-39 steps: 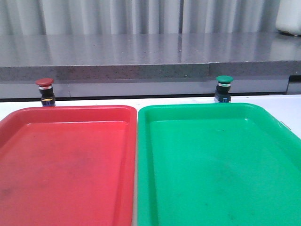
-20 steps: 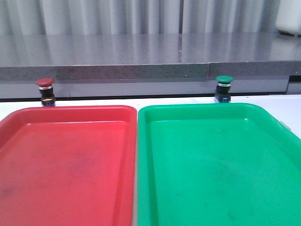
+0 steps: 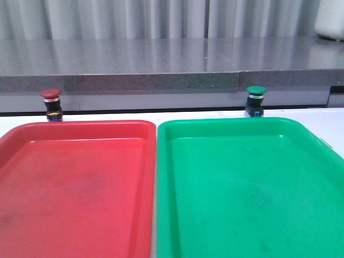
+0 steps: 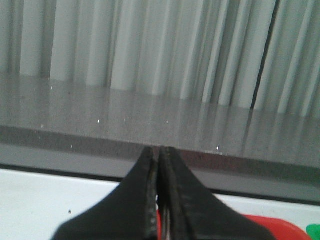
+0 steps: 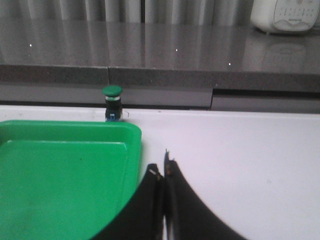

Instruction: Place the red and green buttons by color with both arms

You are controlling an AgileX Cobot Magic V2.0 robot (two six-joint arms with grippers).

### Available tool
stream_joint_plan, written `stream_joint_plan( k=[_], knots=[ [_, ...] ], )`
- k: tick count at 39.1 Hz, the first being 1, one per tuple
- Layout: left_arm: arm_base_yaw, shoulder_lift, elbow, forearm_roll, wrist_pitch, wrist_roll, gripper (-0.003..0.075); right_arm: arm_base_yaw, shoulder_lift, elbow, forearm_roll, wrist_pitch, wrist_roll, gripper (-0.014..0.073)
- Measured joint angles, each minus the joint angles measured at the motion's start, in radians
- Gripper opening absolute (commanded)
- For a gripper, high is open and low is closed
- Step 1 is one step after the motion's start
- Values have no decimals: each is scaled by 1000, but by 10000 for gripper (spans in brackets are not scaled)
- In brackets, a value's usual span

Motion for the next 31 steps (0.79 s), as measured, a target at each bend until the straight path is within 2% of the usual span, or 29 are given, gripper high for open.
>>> stream_joint_plan(
  k=[8, 15, 20, 26, 29, 31],
  knots=[
    [0, 20, -182, 26, 79, 0, -20, 0, 0, -184, 0, 49, 6, -120],
    [0, 193, -346, 72, 226, 0, -20, 0, 139, -405, 21, 233, 29, -118],
    [0, 300, -378, 76, 272, 0, -20, 0, 278, -493, 28, 337, 35, -118],
    [0, 332, -382, 76, 281, 0, -17, -1, 358, -516, 32, 355, 35, -115],
    [0, 334, -382, 76, 285, 0, 15, -1, 366, -516, 32, 355, 35, -58],
    [0, 334, -382, 76, 285, 0, 83, -1, 366, -516, 32, 355, 35, 13]
  ],
)
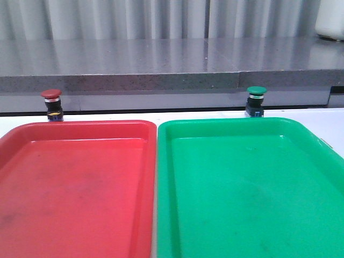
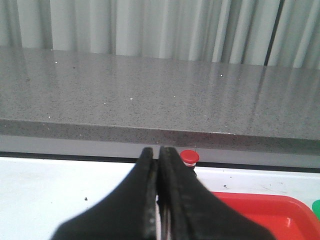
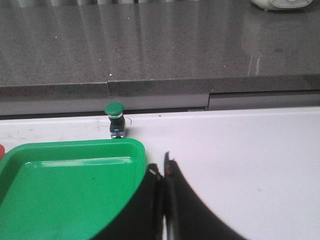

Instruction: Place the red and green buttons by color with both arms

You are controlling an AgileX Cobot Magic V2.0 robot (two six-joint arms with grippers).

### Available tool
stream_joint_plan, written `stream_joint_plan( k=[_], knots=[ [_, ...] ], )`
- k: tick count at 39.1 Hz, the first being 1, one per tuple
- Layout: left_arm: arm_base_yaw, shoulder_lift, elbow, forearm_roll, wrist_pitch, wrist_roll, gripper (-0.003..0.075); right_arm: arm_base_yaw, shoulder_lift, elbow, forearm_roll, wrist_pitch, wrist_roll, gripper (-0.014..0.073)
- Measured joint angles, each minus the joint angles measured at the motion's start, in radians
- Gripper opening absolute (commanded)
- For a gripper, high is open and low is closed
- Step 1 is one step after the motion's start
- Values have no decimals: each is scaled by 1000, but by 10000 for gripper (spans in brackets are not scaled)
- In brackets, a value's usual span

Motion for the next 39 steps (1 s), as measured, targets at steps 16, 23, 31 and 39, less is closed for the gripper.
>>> stream_joint_plan(
  k=[16, 23, 31, 39],
  knots=[
    [0, 0, 0, 0, 2, 0, 689, 0, 2, 0, 0, -4, 0, 610],
    [0, 0, 0, 0, 2, 0, 648, 0, 2, 0, 0, -4, 1, 610],
    [0, 36, -4, -2, -18, 0, 619, 0, 2, 0, 0, -4, 1, 610],
    [-36, 247, -88, -4, -19, 0, 619, 0, 2, 0, 0, -4, 1, 610]
  ],
)
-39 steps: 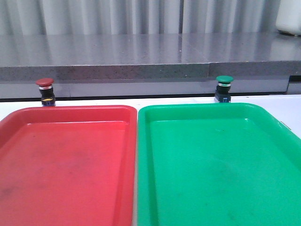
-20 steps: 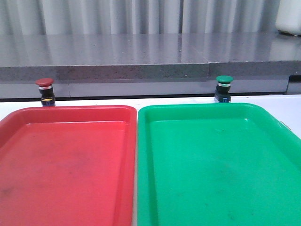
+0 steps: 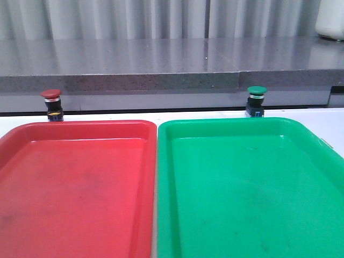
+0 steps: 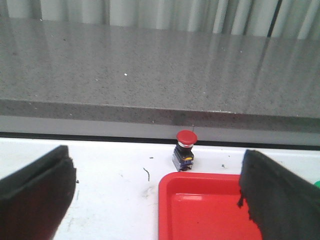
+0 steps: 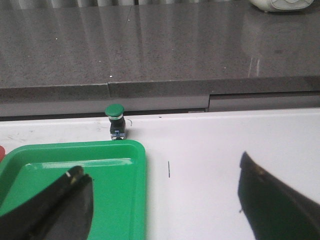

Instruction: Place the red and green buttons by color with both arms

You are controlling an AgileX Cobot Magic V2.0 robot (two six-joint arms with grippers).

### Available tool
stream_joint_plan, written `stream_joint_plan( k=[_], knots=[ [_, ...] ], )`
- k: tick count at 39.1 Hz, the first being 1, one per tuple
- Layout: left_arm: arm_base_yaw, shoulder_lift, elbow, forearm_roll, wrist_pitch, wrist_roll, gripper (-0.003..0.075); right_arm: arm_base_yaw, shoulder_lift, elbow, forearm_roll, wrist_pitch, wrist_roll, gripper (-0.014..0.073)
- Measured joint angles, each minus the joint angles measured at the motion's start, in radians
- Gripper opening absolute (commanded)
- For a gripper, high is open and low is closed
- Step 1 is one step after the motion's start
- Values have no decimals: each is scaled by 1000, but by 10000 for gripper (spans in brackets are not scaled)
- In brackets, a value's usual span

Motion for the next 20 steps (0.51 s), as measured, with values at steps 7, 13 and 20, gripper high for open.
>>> stream_joint_plan(
  k=[7, 13, 20],
  knots=[
    [-101, 228, -121, 0, 0, 0, 619, 0, 0, 0, 0, 0, 2, 610],
    [-182, 423, -246, 0, 16, 0, 619, 0, 0, 0, 0, 0, 2, 610],
    [-206, 682, -480, 2, 148, 0, 619, 0, 0, 0, 0, 0, 2, 610]
  ],
)
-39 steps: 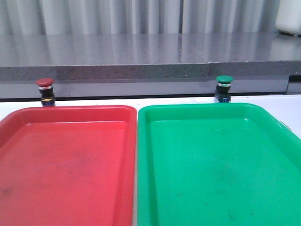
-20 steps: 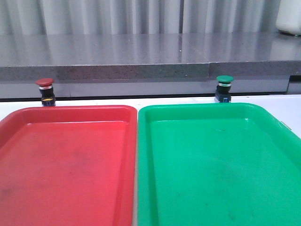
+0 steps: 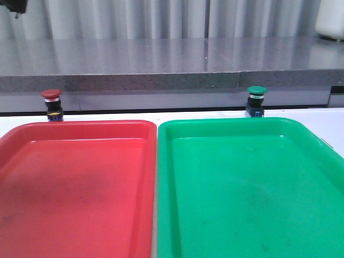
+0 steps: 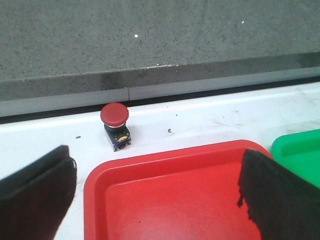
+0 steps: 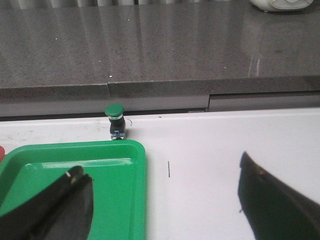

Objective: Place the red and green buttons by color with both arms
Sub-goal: 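Lower the left gripper onto the red-capped button and close it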

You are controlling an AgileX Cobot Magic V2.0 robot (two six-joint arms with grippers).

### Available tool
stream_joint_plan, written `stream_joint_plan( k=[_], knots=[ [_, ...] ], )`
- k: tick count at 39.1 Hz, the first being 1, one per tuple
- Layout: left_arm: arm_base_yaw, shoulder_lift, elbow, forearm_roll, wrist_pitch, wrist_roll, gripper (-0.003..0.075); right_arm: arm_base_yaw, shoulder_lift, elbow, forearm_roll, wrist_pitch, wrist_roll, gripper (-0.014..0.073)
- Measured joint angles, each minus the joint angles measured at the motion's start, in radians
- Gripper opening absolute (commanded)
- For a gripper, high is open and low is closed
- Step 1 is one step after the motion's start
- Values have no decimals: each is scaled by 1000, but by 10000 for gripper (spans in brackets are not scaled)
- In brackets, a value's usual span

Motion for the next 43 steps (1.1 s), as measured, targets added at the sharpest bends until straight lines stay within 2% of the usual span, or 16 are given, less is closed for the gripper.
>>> stream_joint_plan(
  k=[9, 16, 32, 37, 43],
  knots=[
    [14, 342, -340, 17, 202, 0, 619, 0, 0, 0, 0, 0, 0, 610],
    [63, 571, -543, 17, 321, -2, 619, 0, 0, 0, 0, 0, 0, 610],
    [80, 821, -718, 11, 343, -3, 616, 0, 0, 0, 0, 0, 1, 610],
    [80, 845, -728, 11, 337, -3, 539, 0, 0, 0, 0, 0, 1, 610],
    [80, 853, -728, 11, 335, -3, 377, 0, 0, 0, 0, 0, 1, 610]
  ],
)
